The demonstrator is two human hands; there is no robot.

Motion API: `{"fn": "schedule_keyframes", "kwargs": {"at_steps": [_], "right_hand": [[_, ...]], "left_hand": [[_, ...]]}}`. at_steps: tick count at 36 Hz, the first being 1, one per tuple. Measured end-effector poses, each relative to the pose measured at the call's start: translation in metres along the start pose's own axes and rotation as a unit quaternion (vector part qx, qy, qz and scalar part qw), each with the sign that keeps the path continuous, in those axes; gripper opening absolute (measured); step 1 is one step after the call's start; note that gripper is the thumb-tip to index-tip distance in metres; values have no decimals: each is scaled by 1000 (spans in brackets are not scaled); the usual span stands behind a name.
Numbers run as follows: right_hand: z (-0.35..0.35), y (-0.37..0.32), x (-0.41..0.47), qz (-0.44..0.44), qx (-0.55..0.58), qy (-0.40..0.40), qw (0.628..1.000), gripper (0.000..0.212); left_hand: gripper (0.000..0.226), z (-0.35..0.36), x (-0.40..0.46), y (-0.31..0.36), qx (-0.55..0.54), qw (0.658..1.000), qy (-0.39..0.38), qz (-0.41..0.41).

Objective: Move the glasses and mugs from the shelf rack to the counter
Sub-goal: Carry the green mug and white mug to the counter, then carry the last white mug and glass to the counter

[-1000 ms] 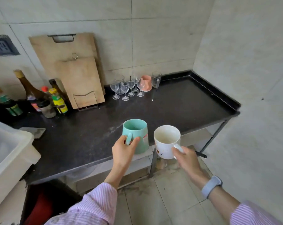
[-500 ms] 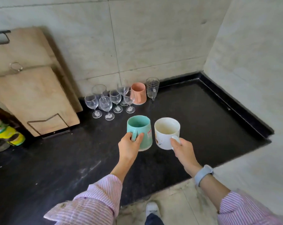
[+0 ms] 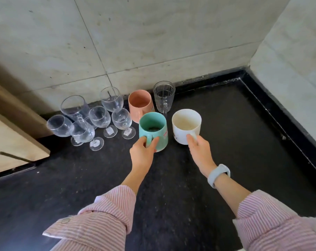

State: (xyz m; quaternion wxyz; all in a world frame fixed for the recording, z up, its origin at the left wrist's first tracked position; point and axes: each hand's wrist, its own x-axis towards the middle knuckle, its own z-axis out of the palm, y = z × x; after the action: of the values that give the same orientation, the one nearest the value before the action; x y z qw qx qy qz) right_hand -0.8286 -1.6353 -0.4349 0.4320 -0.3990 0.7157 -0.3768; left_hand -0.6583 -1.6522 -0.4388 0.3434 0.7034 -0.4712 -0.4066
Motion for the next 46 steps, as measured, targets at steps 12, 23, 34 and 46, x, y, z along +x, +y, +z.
{"fn": "schedule_keyframes", "kwargs": {"at_steps": [12, 23, 34, 46], "right_hand": [[12, -1, 33, 15, 8, -11, 1000, 36], [6, 5, 47, 27, -62, -36, 997, 28], [-5, -16, 16, 3, -156, 62, 986, 43], [73, -75, -101, -312, -406, -89, 855, 37]], "left_hand": [[43, 26, 20, 0, 1, 1000, 5, -19], [39, 34, 22, -7, 5, 1000, 13, -8], [47, 10, -4, -11, 83, 996, 17, 29], [49, -158, -87, -25, 382, 918, 72, 82]]}}
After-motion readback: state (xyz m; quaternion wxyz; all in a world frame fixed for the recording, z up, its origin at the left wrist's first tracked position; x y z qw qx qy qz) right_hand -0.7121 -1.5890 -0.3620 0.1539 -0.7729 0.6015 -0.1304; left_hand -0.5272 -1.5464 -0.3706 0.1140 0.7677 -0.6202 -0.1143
